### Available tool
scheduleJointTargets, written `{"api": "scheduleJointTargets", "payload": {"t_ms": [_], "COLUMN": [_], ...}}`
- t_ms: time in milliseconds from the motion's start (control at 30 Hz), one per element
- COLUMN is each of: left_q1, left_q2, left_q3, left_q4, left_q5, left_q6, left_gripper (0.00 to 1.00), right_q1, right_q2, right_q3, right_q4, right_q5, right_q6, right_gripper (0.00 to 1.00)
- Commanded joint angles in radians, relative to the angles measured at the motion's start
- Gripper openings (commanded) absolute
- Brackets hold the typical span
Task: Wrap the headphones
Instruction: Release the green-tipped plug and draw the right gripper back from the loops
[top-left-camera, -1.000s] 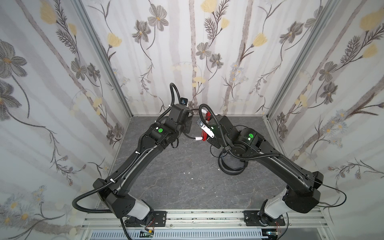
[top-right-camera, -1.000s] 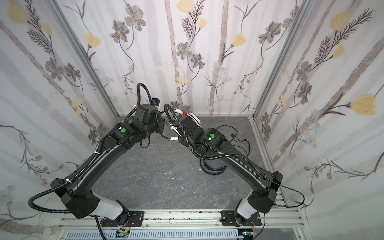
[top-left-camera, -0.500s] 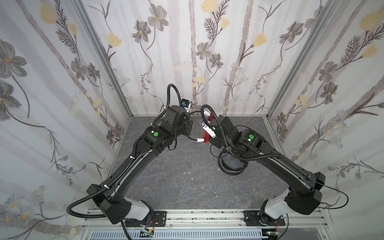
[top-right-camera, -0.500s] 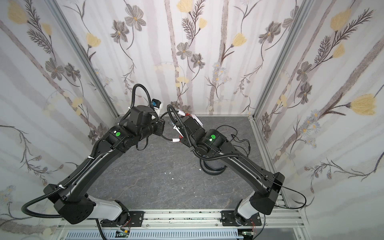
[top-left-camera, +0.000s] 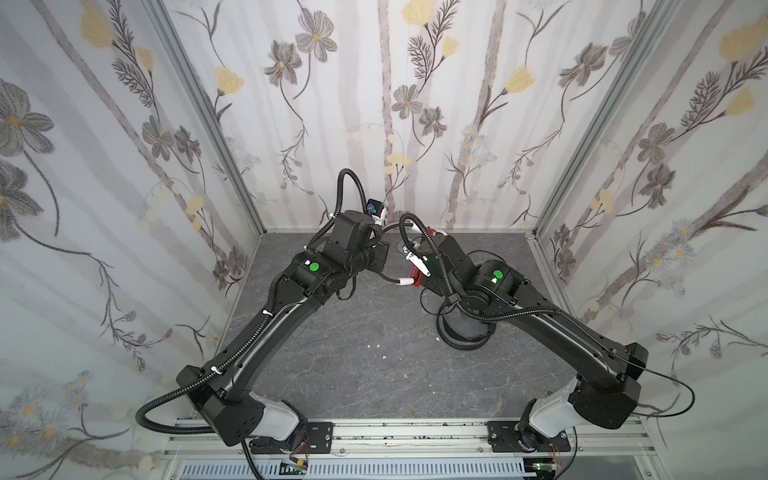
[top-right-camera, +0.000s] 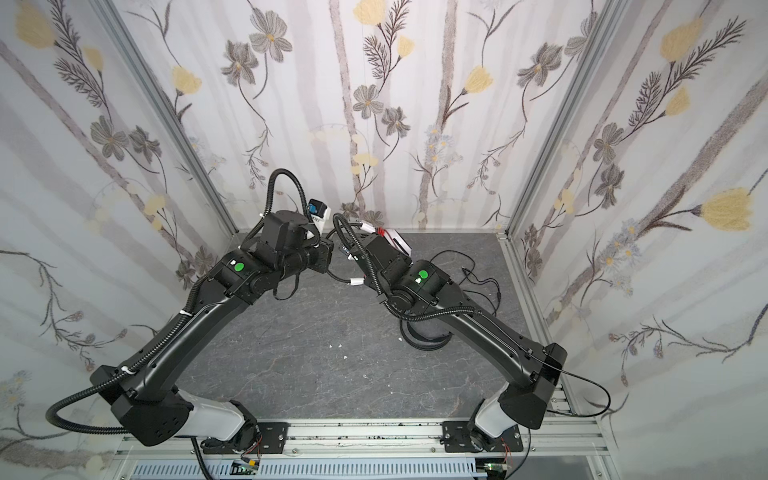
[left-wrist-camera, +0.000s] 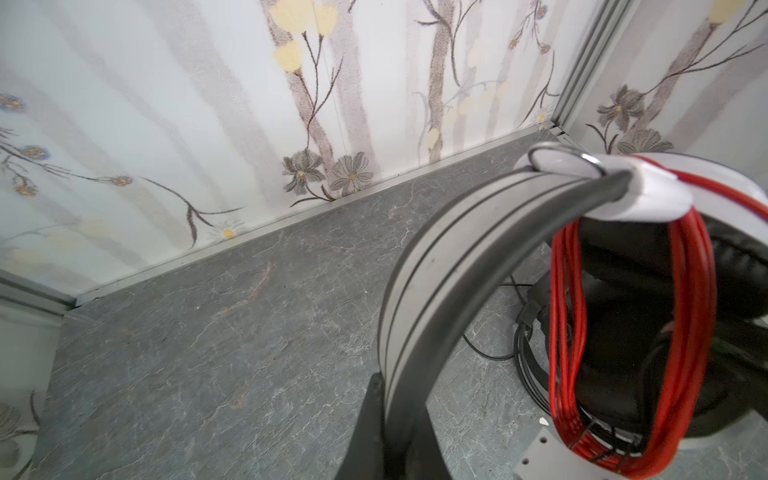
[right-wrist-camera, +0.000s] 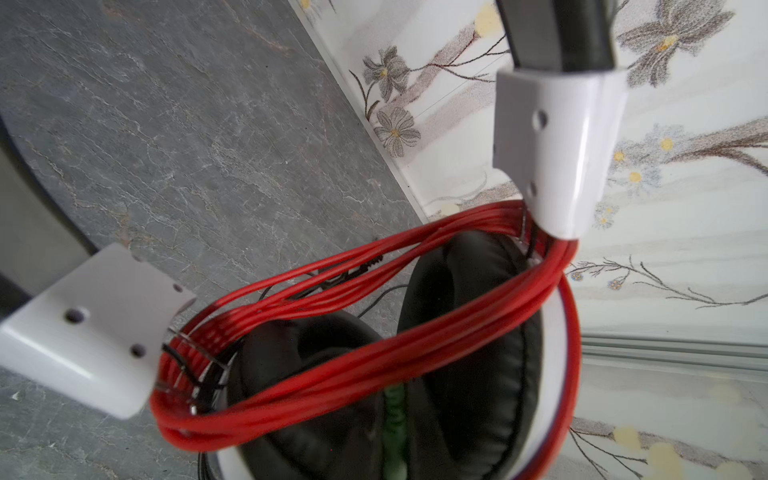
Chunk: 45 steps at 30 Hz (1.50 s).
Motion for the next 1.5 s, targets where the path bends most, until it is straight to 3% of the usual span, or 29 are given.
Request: {"api": "scheduleJointTargets", "payload": {"t_ms": [0,133,300,700,1000,1467], "left_q1": [-0.004,-0.003,-0.004,0.027,0.086,0.117], "left_q2": [-0.036,-0.029,-0.032,-0.041,-0.012,-0.003], "left_q3": [-0.025,-0.018,-0.028,-0.034,-0.02,-0.02], "left_q4": [-0.006,-0.03,-0.022,-0.012,-0.058,-0.089], "left_q5": [0.257,0.256,0.269,0.261,0.192,0.178], "left_q6": [0.038,0.037,0.024,-0.004,-0.09,-0.11], "left_gripper": [0.0,0.0,0.0,0.0,0.0,0.0], "right_q1": [-0.007,-0.01,-0.026,-0.067,-0.065,-0.066], "right_q2": [-0.007,-0.034,-0.049,-0.092,-0.182,-0.198], "right_q3": [0.001,0.001,-0.008,-0.079,-0.165,-0.185], "right_q4": [0.167,0.189,0.205,0.208,0.252,0.28], "right_q5": [0.095,0.0,-0.071,-0.091,-0.15,-0.138], "right_q6": [0.031,0.081,0.12,0.162,0.178,0.19], "right_gripper": [0.12,0.25,0.35,0.43,0.6,0.7]}}
